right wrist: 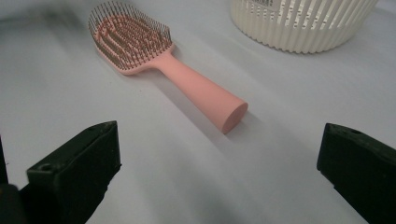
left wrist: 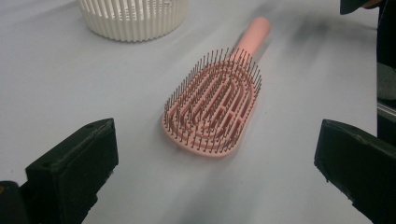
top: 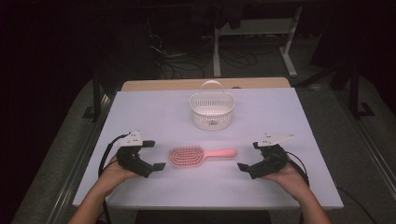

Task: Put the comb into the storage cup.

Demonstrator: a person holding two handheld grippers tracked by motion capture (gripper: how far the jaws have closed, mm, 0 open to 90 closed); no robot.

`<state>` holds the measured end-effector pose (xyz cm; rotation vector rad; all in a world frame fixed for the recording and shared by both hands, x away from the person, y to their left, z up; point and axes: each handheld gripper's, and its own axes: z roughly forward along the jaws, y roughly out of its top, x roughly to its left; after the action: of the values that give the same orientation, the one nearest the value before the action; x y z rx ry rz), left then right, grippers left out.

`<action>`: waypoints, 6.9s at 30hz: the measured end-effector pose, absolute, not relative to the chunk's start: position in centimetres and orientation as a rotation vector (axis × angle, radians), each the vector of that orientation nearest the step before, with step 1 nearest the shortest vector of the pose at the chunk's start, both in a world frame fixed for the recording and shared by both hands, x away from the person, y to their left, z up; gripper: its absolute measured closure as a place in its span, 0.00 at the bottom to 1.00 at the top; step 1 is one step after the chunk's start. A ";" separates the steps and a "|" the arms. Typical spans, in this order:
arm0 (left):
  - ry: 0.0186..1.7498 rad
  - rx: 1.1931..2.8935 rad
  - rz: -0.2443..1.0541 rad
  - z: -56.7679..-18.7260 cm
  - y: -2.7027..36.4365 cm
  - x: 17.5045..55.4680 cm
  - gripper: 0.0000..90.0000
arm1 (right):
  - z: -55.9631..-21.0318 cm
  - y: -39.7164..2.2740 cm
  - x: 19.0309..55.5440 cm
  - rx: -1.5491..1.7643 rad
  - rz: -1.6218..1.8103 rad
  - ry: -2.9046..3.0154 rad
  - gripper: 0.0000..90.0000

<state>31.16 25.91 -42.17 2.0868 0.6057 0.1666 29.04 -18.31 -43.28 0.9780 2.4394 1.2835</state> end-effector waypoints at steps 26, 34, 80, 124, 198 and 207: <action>0.606 2.086 0.163 -42.3 26.0 31.1 0.00 | -42.8 -17.0 30.1 0.936 1.249 2.488 0.00; 0.610 2.088 0.170 -42.2 26.0 31.0 0.00 | -42.6 -16.8 30.8 0.936 1.257 2.496 0.00; 0.616 2.072 0.163 -42.1 26.4 30.8 0.00 | -40.5 -15.1 34.1 0.903 1.273 2.513 0.00; 0.619 2.067 0.160 -42.1 26.6 30.9 0.00 | -40.0 -12.5 37.6 0.890 1.211 2.573 0.17; 0.620 2.081 0.163 -42.2 26.6 31.0 0.00 | -44.2 -12.0 38.9 0.877 0.921 2.800 0.98; 0.622 2.081 0.163 -42.2 26.7 31.0 0.00 | -44.3 -12.0 38.7 0.859 0.905 2.816 0.99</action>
<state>31.01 26.71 -42.23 2.0806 0.6224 0.1635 38.67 -11.98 -44.33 0.8593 2.8161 0.9047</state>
